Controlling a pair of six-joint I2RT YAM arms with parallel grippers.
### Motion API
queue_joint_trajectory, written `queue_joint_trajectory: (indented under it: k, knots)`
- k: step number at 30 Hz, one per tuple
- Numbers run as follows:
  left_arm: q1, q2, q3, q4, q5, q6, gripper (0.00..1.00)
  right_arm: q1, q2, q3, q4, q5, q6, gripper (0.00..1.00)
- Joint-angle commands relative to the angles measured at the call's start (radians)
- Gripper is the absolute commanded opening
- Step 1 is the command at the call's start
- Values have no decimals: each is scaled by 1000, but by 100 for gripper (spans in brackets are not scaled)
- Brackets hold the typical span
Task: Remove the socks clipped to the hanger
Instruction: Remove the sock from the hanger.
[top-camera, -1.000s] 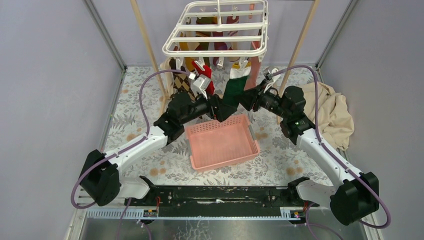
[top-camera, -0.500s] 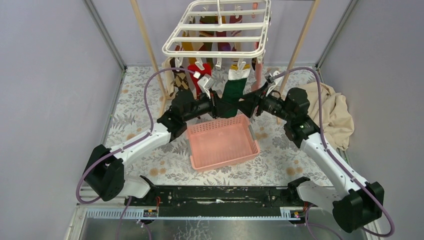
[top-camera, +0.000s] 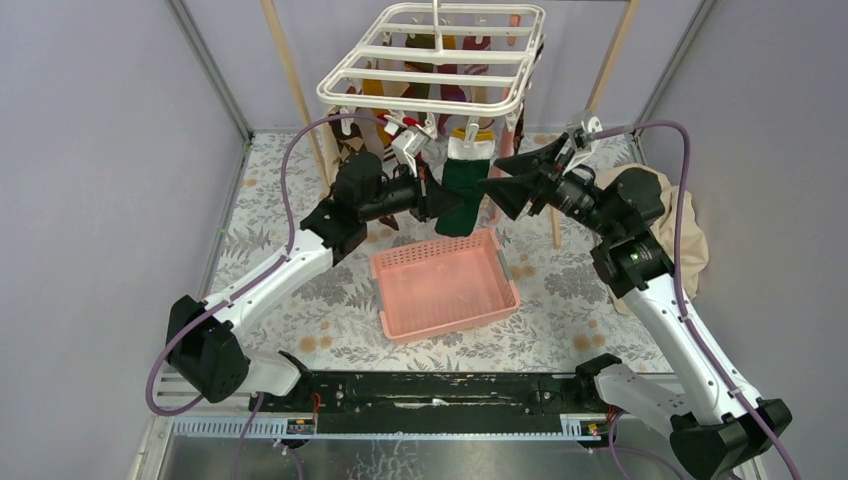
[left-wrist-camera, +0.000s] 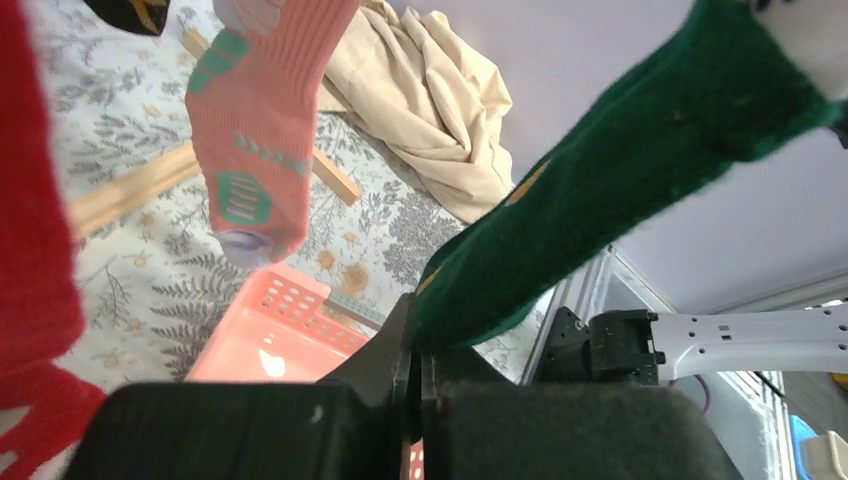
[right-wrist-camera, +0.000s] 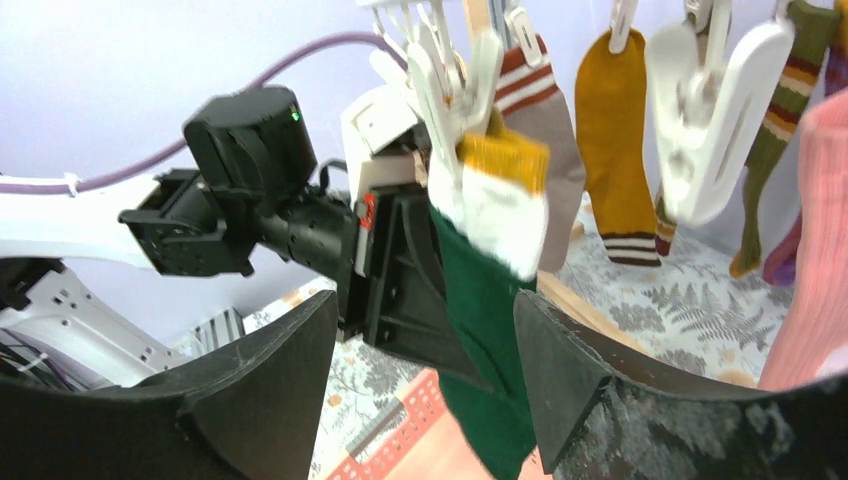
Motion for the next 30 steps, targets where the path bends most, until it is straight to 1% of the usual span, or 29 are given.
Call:
queue_joint_trajectory:
  k: [1,6,8,11,15,18,23,30]
  knots:
    - [16,-25,15,-52,65,-16,0,-3,44,79,86,-42,75,72]
    - [23,-56,-18,-40,115,-48,0,-4,61,81,111,-44,81,72]
    - [35,-66,-25,-40,163,-95,0,-3,68,81,119,-48,80,72]
    - [51,-78,-51,15,255,-193,0,-3,74,72,160,-62,92,72]
    - [65,-101,-69,36,314,-263,1,-3,81,65,222,-62,114,71]
    - [97,-111,-83,45,356,-305,2,-3,93,78,249,-49,124,71]
    - [149,-109,-112,126,443,-394,2,-3,133,104,326,-42,156,70]
    - [156,-94,-122,229,527,-493,3,-3,220,142,435,-71,211,70]
